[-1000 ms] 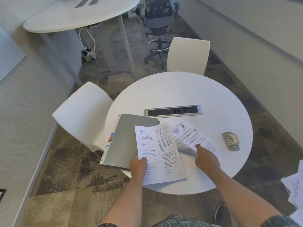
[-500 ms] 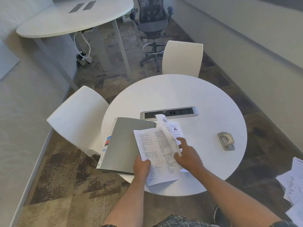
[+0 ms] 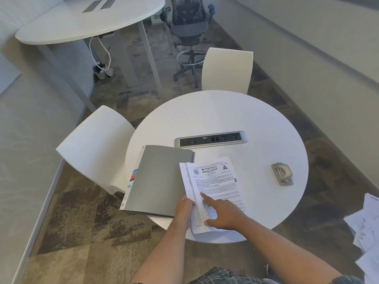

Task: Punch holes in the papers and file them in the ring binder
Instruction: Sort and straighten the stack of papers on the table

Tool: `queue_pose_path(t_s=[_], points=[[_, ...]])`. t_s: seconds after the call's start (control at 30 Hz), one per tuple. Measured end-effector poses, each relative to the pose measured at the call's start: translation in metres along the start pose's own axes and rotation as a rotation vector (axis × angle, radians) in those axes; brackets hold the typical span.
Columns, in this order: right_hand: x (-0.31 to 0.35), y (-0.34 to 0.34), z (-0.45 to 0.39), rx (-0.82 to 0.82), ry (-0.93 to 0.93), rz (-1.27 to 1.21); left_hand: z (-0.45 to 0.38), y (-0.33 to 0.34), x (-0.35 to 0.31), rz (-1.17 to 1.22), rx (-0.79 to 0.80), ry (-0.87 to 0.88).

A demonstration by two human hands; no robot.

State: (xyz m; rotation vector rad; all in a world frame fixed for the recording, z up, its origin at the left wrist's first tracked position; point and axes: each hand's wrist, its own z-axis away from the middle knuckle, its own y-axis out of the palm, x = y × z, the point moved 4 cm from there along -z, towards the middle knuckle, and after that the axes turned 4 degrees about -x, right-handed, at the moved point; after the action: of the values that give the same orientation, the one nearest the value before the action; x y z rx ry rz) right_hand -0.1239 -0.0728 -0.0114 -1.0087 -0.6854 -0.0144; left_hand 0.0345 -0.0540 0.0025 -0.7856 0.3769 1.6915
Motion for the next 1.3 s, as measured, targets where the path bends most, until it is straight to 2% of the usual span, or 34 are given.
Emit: queue_pose_path(t_s=[0.17,0.3,0.37,0.43,0.53,0.63,0.73,0.83,0.97,1.17,1.3], points=[[-0.002,0.002,0.003,0.024,-0.014,-0.049,-0.002,0.007,0.007,0.039,0.032,-0.022],[-0.010,-0.001,0.005,0.040,0.040,-0.310,-0.014,0.009,0.019,0.011,-0.006,0.007],[-0.022,-0.009,0.006,-0.062,0.122,-0.352,-0.017,0.009,0.025,-0.006,-0.024,0.001],[-0.037,-0.019,0.010,-0.239,0.230,-0.287,-0.015,0.009,0.026,-0.012,-0.029,-0.019],[-0.066,-0.030,0.022,-0.449,0.485,-0.273,-0.015,0.008,0.028,0.010,-0.005,-0.083],[-0.084,-0.033,0.033,-0.518,0.693,-0.370,-0.014,0.007,0.030,0.038,0.042,-0.163],[-0.094,-0.032,0.037,-0.511,0.805,-0.547,-0.010,0.008,0.031,0.044,0.096,-0.202],[-0.098,-0.026,0.030,-0.414,0.795,-0.847,-0.010,0.010,0.033,0.022,0.141,-0.199],[-0.092,-0.021,0.021,-0.302,0.693,-0.851,-0.006,0.015,0.030,0.052,0.169,-0.190],[-0.082,-0.029,0.031,-0.354,0.580,-1.044,-0.002,0.021,0.014,0.020,0.136,-0.001],[-0.074,-0.051,0.031,-0.305,0.455,-1.215,0.001,0.023,-0.008,-0.009,0.178,0.101]])
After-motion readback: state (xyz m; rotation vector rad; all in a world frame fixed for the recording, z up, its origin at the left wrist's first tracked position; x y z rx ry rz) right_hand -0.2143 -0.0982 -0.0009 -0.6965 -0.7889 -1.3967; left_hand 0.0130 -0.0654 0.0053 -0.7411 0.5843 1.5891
